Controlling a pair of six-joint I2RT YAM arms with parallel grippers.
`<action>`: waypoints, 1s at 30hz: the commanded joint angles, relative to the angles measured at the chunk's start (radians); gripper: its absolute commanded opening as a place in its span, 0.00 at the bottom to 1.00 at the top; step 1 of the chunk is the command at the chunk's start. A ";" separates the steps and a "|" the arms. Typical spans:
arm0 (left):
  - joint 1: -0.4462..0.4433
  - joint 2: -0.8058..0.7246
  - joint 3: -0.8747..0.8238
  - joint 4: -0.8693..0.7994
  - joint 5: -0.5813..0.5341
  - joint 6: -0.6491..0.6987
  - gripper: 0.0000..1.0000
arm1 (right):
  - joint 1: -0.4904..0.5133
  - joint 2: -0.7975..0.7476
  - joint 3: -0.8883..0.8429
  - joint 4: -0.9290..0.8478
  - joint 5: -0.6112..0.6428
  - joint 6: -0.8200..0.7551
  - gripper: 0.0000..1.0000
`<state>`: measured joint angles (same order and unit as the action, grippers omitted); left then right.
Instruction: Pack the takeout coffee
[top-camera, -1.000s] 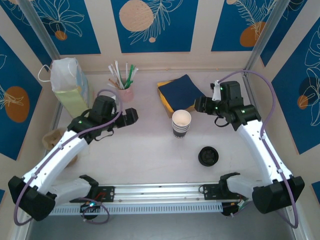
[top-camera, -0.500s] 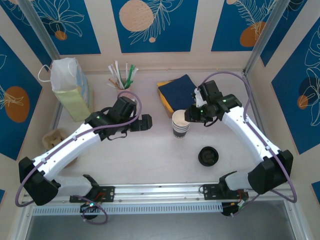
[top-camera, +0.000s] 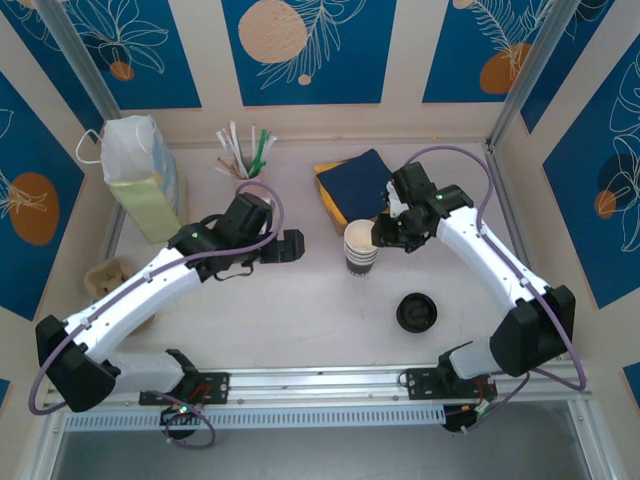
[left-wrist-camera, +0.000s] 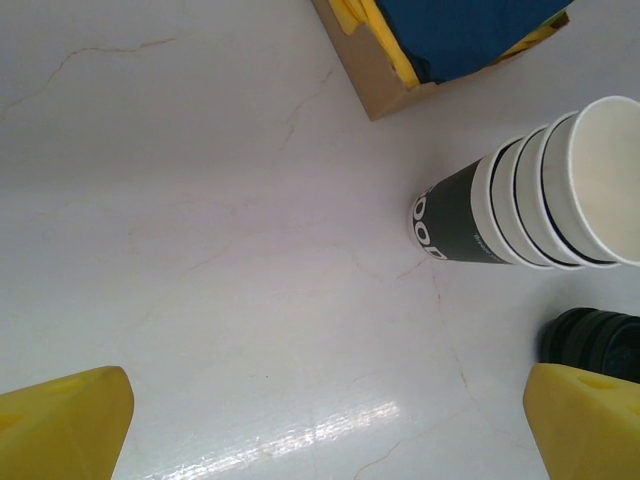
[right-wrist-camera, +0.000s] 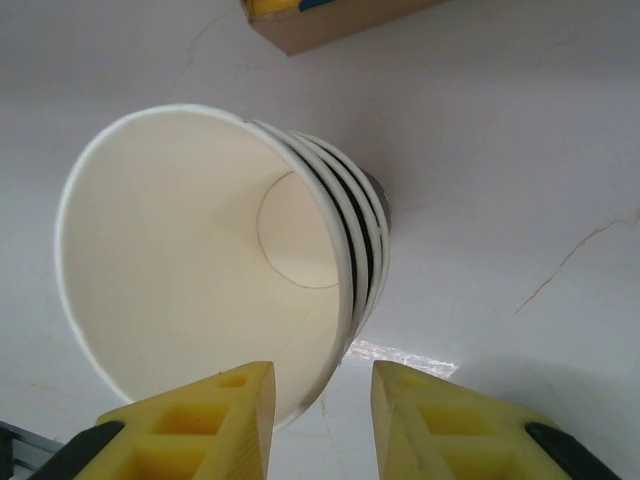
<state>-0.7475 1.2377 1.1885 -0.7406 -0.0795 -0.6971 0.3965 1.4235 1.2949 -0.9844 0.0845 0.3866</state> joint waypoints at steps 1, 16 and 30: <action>-0.009 -0.043 -0.009 0.010 0.012 0.025 1.00 | 0.004 0.025 0.047 -0.010 0.016 0.007 0.30; -0.009 -0.058 -0.029 0.014 0.009 0.027 1.00 | -0.013 0.094 0.088 -0.004 0.015 -0.007 0.14; -0.010 -0.039 0.005 0.023 -0.018 0.028 1.00 | -0.058 0.037 0.125 -0.046 -0.036 0.004 0.07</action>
<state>-0.7486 1.1931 1.1698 -0.7334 -0.0807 -0.6815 0.3447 1.5070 1.3766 -0.9970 0.0841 0.3859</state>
